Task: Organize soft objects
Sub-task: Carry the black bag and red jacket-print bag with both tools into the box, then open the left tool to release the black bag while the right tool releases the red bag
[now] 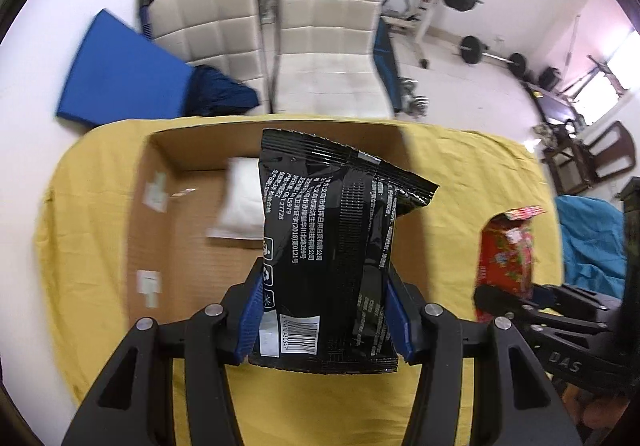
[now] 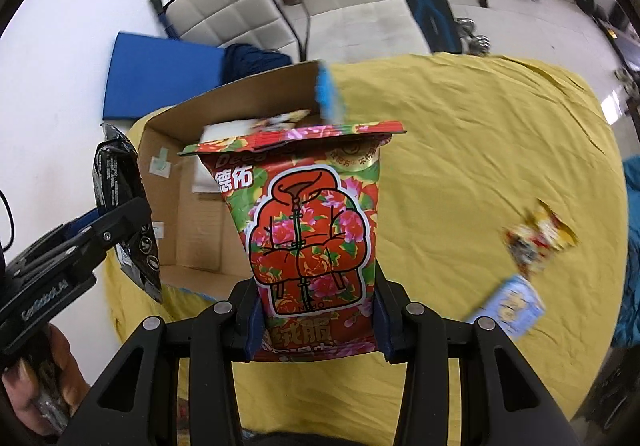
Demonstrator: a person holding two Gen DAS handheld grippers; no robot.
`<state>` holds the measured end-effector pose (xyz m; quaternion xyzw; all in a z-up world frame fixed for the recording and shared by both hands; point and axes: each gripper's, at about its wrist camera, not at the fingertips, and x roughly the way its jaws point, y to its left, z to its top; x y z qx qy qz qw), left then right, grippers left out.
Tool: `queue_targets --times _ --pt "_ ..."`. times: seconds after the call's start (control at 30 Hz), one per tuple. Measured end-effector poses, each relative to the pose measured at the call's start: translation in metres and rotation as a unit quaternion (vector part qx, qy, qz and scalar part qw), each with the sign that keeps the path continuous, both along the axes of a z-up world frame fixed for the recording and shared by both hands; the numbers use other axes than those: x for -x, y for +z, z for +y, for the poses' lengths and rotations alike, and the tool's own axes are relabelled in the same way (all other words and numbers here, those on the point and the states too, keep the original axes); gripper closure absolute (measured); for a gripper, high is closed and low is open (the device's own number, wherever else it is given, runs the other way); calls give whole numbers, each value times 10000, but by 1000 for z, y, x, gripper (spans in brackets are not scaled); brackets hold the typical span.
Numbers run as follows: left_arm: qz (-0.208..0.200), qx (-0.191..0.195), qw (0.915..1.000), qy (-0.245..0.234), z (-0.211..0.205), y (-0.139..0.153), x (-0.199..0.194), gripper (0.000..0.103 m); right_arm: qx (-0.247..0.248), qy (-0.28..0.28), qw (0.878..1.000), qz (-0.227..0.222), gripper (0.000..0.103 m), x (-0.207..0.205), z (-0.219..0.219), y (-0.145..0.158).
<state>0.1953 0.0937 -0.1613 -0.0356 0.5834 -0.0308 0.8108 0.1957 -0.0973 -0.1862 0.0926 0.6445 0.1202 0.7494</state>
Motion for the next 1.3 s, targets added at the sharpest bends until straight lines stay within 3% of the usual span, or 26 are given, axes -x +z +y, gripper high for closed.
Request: queue_targets --times 0.17,0.43,0.8,1.0,1.3 --pt "213 -261 9992 195 53 -25 -27 53 159 126 9997 144 58 -19 52 -31" --pt "667 -409 9962 391 101 -79 -70 53 441 28 9962 757 58 -45 89 -106" --pt "1254 -925 9876 183 103 -151 -124 52 1069 153 9878 1120 58 -58 117 -172" --pt "1506 -905 9844 86 102 -174 -132 51 1203 233 9831 1357 57 -60 127 -197" --pt "1700 -587 9836 108 107 -173 -136 51 1171 193 9812 1524 55 -65 128 -200"
